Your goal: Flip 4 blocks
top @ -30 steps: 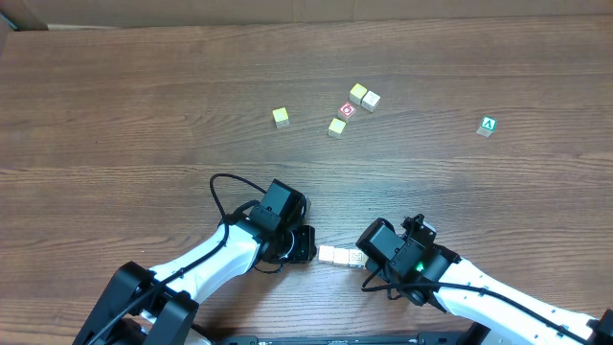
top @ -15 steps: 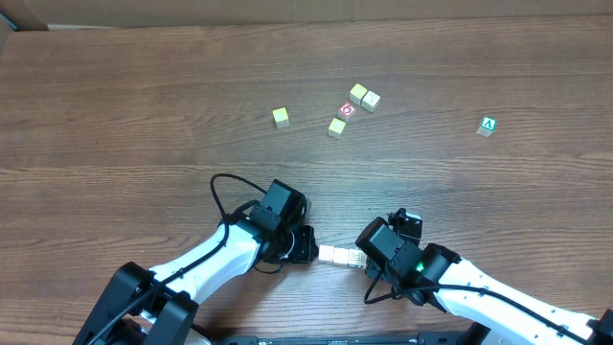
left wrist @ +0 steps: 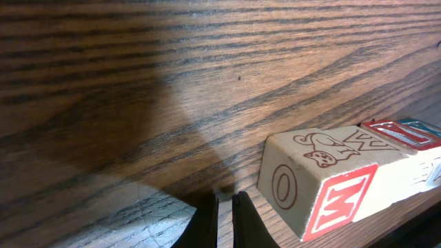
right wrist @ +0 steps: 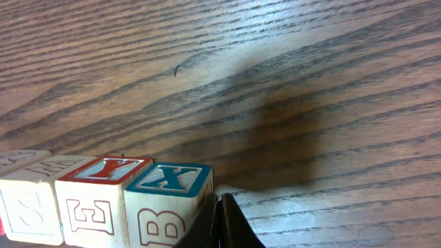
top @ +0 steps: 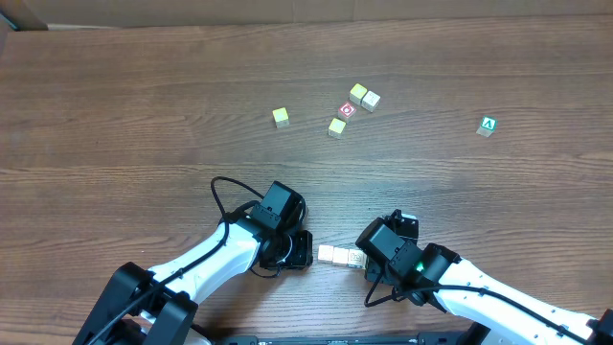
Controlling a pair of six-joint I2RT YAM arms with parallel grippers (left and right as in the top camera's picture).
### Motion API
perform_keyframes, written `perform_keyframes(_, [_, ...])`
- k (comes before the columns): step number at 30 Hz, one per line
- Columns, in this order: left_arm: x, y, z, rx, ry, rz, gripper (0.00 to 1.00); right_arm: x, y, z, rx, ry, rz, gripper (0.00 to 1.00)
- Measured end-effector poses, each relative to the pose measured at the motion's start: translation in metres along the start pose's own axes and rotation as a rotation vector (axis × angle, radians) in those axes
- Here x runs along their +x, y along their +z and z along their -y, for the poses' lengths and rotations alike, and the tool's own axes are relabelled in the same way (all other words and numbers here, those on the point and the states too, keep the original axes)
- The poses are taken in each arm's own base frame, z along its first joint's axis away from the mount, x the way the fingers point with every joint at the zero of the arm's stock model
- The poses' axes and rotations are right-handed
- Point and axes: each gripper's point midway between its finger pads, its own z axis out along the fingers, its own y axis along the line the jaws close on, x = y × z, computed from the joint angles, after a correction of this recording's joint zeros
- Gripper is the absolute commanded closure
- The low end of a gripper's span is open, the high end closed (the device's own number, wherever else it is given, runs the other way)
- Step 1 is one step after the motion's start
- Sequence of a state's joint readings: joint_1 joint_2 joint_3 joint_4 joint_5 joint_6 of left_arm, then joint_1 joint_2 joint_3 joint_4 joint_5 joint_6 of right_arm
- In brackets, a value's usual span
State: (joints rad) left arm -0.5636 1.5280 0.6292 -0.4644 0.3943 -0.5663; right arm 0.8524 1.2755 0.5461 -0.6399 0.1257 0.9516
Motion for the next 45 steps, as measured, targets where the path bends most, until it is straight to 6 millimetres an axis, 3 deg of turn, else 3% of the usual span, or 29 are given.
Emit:
perform_keyframes(19, [-0.005,0.000,0.002,0.006,0.138,0.022,0.96,0.010,-0.001,-0.011,-0.056,0.008,-0.060,0.96])
perform_keyframes(45, [-0.025,-0.004,-0.006,-0.084,0.229,0.103,0.96,0.037,-0.005,-0.022,-0.105,0.211,-0.227,0.96])
